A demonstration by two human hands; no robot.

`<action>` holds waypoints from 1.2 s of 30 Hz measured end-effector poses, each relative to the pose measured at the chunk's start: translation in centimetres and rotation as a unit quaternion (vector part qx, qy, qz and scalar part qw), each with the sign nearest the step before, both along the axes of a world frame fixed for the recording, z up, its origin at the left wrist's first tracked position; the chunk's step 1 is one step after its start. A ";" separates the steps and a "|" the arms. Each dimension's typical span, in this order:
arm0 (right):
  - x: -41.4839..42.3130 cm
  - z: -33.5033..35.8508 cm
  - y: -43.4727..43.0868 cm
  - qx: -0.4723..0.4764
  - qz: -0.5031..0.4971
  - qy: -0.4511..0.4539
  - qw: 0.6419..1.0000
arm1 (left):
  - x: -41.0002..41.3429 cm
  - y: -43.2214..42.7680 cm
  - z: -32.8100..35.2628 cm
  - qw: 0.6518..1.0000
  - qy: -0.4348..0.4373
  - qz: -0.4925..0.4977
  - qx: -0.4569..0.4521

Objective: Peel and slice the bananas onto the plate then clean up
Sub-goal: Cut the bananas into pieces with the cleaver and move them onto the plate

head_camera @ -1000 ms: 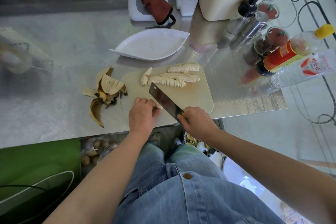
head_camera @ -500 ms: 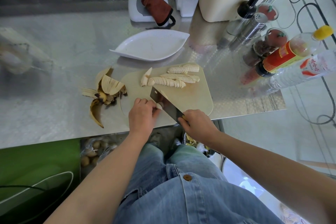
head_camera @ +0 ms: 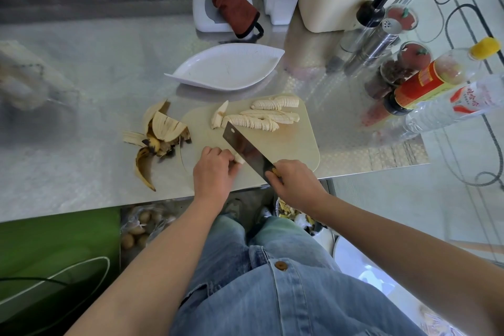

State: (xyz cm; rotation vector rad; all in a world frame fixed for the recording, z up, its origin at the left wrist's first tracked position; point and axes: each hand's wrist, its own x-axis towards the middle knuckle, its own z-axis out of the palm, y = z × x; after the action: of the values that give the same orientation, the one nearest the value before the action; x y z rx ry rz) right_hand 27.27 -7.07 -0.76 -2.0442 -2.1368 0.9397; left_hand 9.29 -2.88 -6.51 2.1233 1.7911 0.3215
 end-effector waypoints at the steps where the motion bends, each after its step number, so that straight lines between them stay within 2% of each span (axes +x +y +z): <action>1: 0.0 0.1 0.0 0.004 -0.002 0.001 1.000 | 0.0 0.0 0.0 1.000 0.001 0.000 -0.002; 11: -0.3 -0.4 -0.2 -0.048 0.013 -0.027 0.998 | 0.1 0.1 0.2 1.000 0.004 -0.001 -0.009; 20: -0.1 0.1 -0.2 -0.002 0.019 -0.004 1.000 | 0.0 0.0 0.3 1.000 0.003 0.002 -0.007; 36: -0.4 -0.3 -0.4 -0.049 0.023 -0.033 0.998 | 0.0 -0.1 0.1 1.000 -0.014 0.004 -0.014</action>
State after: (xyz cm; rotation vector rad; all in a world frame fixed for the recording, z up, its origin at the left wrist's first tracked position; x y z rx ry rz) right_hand 26.88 -7.46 -1.05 -2.1078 -2.2225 1.0171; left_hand 9.25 -2.94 -6.43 2.0835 1.7788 0.3252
